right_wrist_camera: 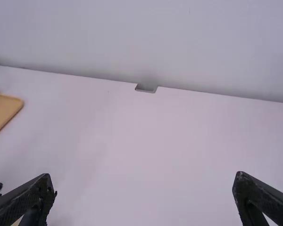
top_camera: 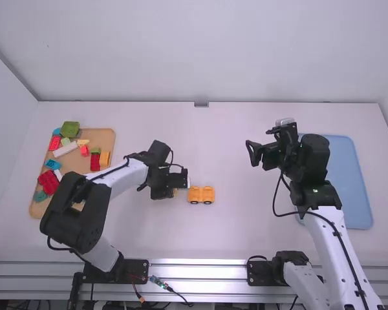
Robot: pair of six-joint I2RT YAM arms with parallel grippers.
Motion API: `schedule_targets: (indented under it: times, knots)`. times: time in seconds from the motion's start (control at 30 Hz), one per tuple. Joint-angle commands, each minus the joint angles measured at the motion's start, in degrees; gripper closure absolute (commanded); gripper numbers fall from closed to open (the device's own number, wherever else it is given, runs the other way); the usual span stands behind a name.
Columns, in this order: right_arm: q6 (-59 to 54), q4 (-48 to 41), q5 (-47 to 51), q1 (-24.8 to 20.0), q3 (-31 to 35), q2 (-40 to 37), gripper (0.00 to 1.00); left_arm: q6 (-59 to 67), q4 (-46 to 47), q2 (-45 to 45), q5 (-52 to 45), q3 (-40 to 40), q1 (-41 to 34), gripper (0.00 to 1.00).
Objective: Assemble lego blocks to make yellow taxi
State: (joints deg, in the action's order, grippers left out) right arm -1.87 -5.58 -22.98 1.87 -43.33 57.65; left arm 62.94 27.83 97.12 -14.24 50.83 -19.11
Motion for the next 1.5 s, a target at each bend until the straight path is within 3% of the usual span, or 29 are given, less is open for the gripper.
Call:
schedule_targets:
  times: [0.0,0.23,0.5,0.83,0.87,0.9,0.97,1.03,1.27,1.47]
  knots:
    - [-0.1,-0.3,-0.1,-0.1,-2.1,0.0,0.01,4.2,0.8,1.1,-2.4,-0.7,-0.4,0.99]
    - [-2.3,-0.9,-0.1,0.0,-2.1,0.0,0.01,4.5,0.5,1.2,-5.5,-0.7,-0.4,0.93]
    - [-2.6,-1.3,-0.1,0.0,-2.1,0.0,0.01,3.3,0.2,2.9,-4.3,-0.7,-0.4,0.98]
    - [-2.6,-1.4,-0.1,0.0,-2.1,0.0,0.01,0.3,-2.2,4.7,-1.4,-0.7,-0.2,0.95]
    - [-2.6,-1.4,-0.1,0.1,-2.1,0.0,0.01,0.3,-2.3,4.7,-1.3,-0.7,-0.4,0.90]
    - [-2.7,-1.3,-0.1,0.0,-2.1,0.0,0.01,0.3,-2.4,4.7,-1.4,-0.7,-0.4,0.75]
    - [-2.7,-1.3,-0.1,0.0,-2.0,0.0,0.01,0.3,-2.4,4.7,-1.3,-0.7,-0.4,0.68]
    - [-2.6,-1.3,-0.1,0.0,-2.0,0.0,0.01,0.3,-2.1,4.7,-1.3,-0.7,-0.4,0.01]
    - [-2.6,-0.9,0.3,0.0,-2.0,0.0,0.01,0.4,-3.4,4.7,-1.1,-0.7,-0.4,0.01]
    - [-2.6,-1.0,0.7,0.0,-2.0,0.0,0.01,-2.8,-4.0,4.7,4.6,-0.5,-0.4,0.01]
